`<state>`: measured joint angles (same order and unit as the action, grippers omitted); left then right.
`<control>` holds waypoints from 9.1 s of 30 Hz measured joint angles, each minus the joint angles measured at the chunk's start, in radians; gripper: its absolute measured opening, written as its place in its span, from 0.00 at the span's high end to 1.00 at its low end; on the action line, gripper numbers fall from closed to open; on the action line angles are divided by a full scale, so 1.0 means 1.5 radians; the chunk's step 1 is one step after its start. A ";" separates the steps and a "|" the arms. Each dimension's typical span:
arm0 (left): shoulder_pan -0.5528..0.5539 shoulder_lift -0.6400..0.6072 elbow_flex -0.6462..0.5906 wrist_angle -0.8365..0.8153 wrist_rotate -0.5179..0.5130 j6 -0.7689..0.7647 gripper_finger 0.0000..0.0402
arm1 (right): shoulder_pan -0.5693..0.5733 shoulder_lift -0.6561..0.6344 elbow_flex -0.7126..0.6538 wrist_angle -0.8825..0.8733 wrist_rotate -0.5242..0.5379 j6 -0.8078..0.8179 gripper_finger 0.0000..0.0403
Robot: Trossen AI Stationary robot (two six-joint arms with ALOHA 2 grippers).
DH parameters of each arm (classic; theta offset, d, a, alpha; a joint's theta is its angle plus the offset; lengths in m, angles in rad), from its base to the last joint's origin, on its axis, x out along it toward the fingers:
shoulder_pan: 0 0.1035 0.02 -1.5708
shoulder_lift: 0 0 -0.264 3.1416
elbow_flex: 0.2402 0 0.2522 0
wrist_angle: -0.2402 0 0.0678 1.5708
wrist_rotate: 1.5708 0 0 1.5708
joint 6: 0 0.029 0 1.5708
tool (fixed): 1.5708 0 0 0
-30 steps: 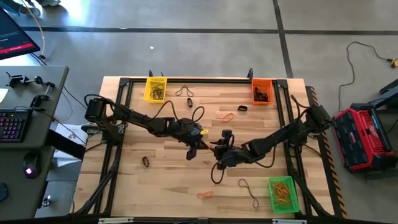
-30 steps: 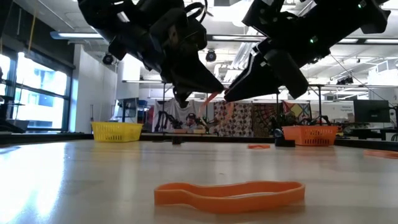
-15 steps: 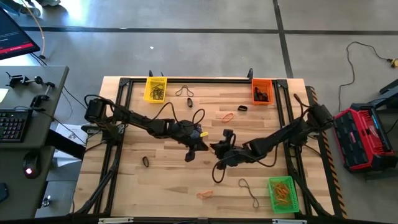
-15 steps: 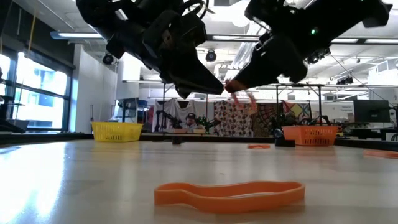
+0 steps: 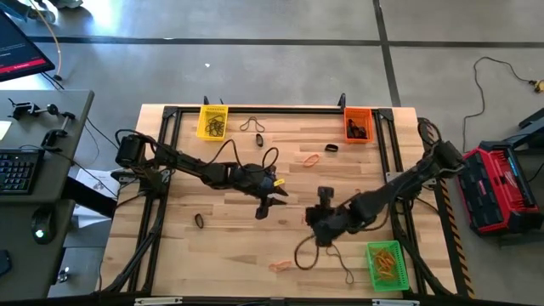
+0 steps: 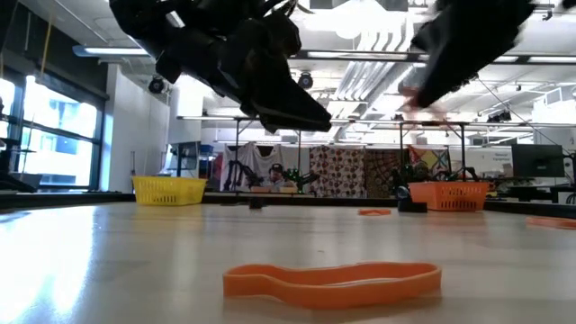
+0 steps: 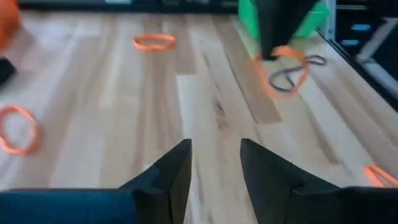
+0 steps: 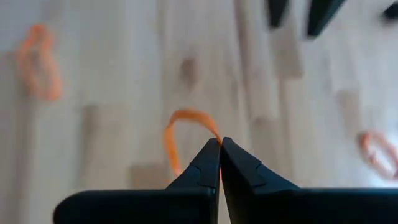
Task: Sort rubber bands into baskets
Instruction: Put the orange rubber band into the green bin, then put the black rubber band into the orange bin
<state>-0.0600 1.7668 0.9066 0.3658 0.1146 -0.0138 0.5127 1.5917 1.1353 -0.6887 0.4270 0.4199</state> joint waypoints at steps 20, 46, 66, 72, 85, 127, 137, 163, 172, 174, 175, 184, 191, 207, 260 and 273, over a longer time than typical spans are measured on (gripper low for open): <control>0.003 0.000 -0.096 0.187 -0.038 -0.024 0.67 | 0.287 -0.001 0.081 -0.302 -0.344 0.598 1.00; 0.009 0.000 -0.096 0.188 -0.037 -0.043 0.67 | 0.383 0.000 -0.135 -0.146 -0.414 0.625 1.00; 0.049 0.000 -0.096 0.135 -0.024 -0.041 0.67 | 0.383 -0.004 -0.127 -0.158 -0.415 0.658 0.71; 0.049 0.000 -0.096 0.114 0.007 -0.016 0.67 | 0.383 -0.008 -0.068 -0.213 -0.391 0.657 0.70; 0.052 -0.010 -0.097 0.097 0.027 0.035 0.67 | 0.334 -0.024 0.081 -0.412 -0.287 0.683 0.71; 0.308 -0.103 -0.096 -0.209 -0.148 -0.046 0.56 | -0.329 -0.174 -0.332 0.530 -0.073 -0.196 1.00; 0.308 -0.014 -0.095 -0.084 -0.167 -0.089 0.51 | -0.324 -0.174 -0.332 0.582 -0.069 -0.228 1.00; 0.323 0.057 -0.048 -0.088 -0.162 -0.002 0.90 | -0.324 -0.173 -0.332 0.581 -0.065 -0.207 1.00; 0.244 0.005 -0.049 -0.078 -0.041 0.017 0.98 | -0.324 -0.164 -0.332 0.579 -0.069 -0.218 1.00; 0.223 -0.006 -0.050 -0.074 -0.017 0.010 0.99 | -0.324 -0.153 -0.332 0.583 -0.069 -0.230 1.00; 0.212 -0.011 -0.050 -0.070 -0.006 0.005 0.99 | -0.324 -0.147 -0.332 0.585 -0.070 -0.236 1.00; 0.124 -0.024 -0.050 -0.032 0.074 0.037 1.00 | -0.308 -0.070 -0.331 0.685 -0.070 -0.281 1.00; 0.073 -0.024 -0.050 -0.005 0.140 0.082 1.00 | -0.301 -0.051 -0.331 0.720 -0.081 -0.319 0.99; 0.081 -0.023 -0.050 0.112 0.219 -0.071 1.00 | -0.202 -0.052 -0.331 0.822 -0.021 -0.421 0.63; 0.080 -0.023 -0.050 0.160 0.211 -0.131 0.57 | -0.197 -0.052 -0.330 0.890 -0.002 -0.537 1.00; 0.095 -0.027 -0.050 0.158 0.213 -0.111 0.51 | -0.165 -0.052 -0.330 0.848 0.093 -0.535 1.00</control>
<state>0.0829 1.7267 0.8318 0.6029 0.4343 -0.1802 0.2650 1.5139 0.6404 0.5829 0.5668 -0.3829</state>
